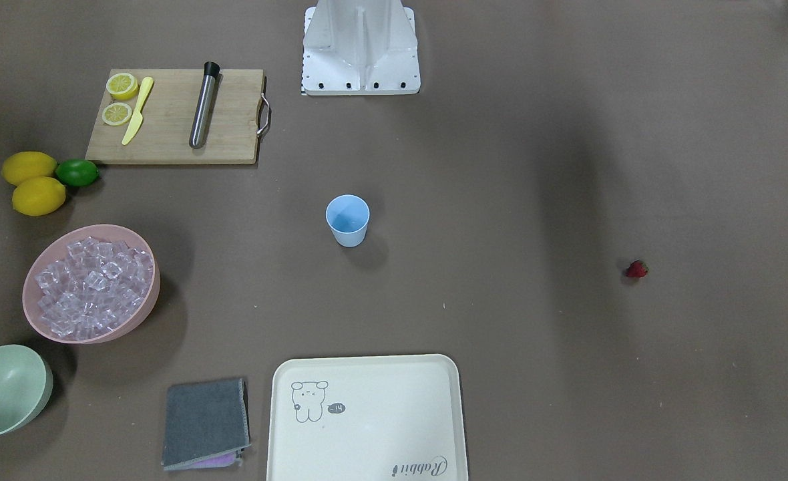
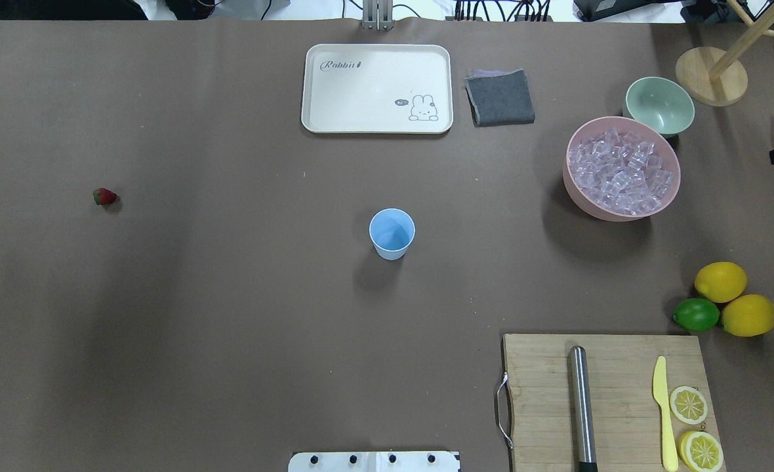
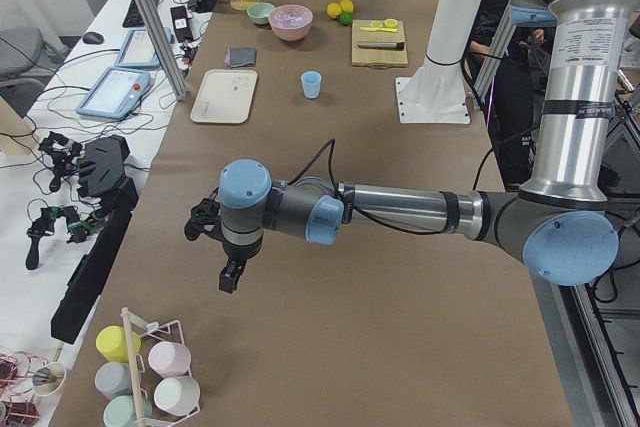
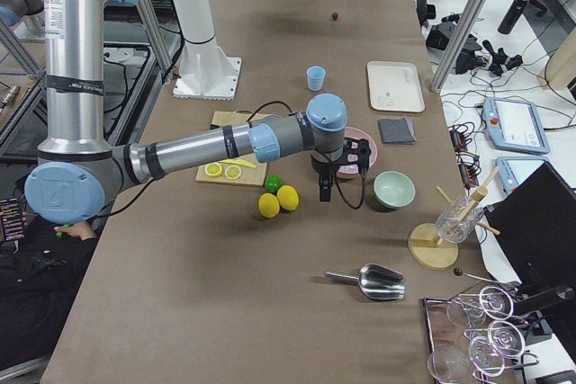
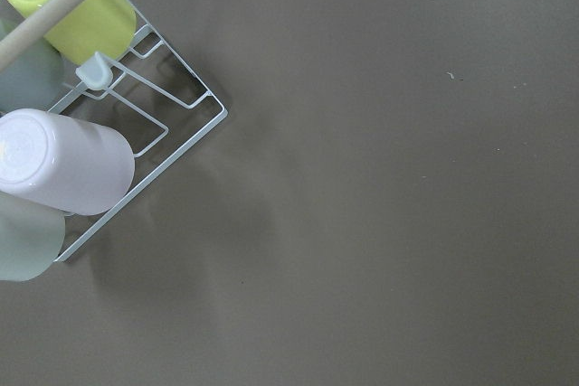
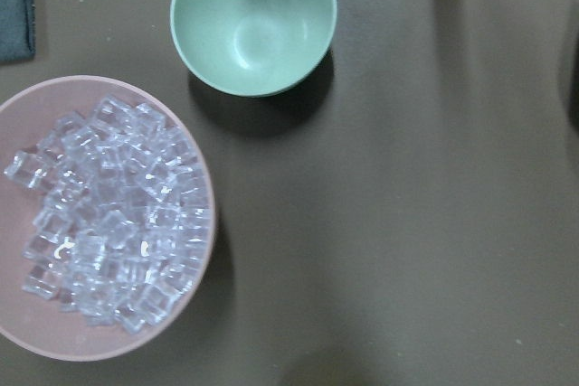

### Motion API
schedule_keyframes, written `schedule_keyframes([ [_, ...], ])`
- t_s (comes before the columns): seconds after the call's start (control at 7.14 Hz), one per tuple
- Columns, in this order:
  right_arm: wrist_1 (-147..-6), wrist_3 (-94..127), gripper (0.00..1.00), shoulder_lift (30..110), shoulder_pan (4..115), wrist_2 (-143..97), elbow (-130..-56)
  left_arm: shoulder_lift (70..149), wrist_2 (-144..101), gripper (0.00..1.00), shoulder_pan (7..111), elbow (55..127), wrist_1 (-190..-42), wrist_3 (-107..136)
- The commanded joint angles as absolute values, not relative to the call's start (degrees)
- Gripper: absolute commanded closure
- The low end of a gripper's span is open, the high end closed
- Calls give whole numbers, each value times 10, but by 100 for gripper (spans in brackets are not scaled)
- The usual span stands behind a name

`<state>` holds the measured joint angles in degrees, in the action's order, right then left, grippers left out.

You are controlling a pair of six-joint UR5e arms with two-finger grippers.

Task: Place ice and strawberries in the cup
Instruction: 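Move the right gripper over the pink ice bowl and lower it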

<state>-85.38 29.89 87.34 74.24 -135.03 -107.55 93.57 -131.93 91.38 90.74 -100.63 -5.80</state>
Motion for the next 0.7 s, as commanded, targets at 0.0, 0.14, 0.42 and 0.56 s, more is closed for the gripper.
schedule_keyframes([
  [0.0, -854, 384, 0, 798, 655, -1299, -1057, 938, -1319, 2, 912, 901, -1006, -59],
  [0.14, -853, 407, 1, 767, 633, -1289, -1041, 938, -1319, 2, 912, 898, -1007, -59],
  [0.42, -853, 408, 1, 734, 608, -1284, -1001, 937, -1319, 2, 912, 895, -1007, -59],
  [0.56, -853, 408, 1, 726, 606, -1284, -987, 937, -1319, 2, 912, 892, -1007, -60],
])
